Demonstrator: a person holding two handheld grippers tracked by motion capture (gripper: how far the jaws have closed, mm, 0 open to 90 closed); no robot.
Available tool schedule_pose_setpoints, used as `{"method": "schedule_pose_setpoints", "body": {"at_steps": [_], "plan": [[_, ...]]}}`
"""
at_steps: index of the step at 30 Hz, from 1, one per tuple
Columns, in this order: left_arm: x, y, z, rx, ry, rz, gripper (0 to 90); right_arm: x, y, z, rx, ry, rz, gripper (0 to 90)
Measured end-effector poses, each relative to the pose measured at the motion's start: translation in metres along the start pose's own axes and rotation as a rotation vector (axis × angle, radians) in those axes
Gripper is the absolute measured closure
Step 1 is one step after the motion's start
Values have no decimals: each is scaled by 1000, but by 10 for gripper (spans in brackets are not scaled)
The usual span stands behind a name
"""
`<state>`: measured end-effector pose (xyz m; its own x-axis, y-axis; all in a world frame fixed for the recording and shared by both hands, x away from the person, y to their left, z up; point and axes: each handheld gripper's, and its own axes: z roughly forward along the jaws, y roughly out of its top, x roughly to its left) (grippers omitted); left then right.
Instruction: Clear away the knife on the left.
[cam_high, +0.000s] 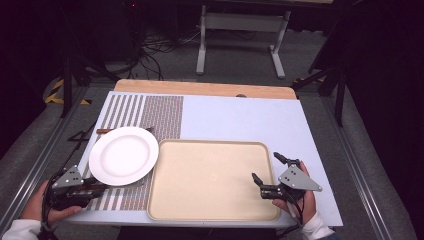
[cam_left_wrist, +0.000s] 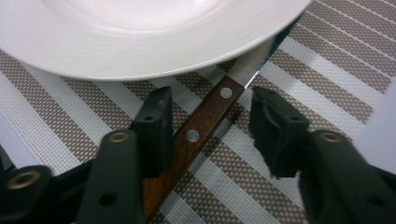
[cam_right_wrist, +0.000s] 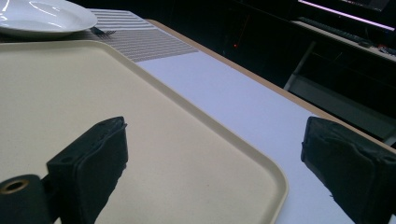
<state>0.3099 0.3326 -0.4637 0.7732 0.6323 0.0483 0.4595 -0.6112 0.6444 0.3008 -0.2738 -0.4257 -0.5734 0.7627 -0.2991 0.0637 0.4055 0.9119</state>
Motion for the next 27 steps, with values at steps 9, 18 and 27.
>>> {"method": "schedule_pose_setpoints", "body": {"at_steps": [9,18,27], "plan": [[-6,2,1,-4,-33,71,633,1,-1,2,12,17,-9,84],[-10,3,3,-20,-67,125,709,3,-3,5,36,34,-24,93],[-16,3,4,-39,-141,178,766,4,-3,5,40,37,-33,98]]}}
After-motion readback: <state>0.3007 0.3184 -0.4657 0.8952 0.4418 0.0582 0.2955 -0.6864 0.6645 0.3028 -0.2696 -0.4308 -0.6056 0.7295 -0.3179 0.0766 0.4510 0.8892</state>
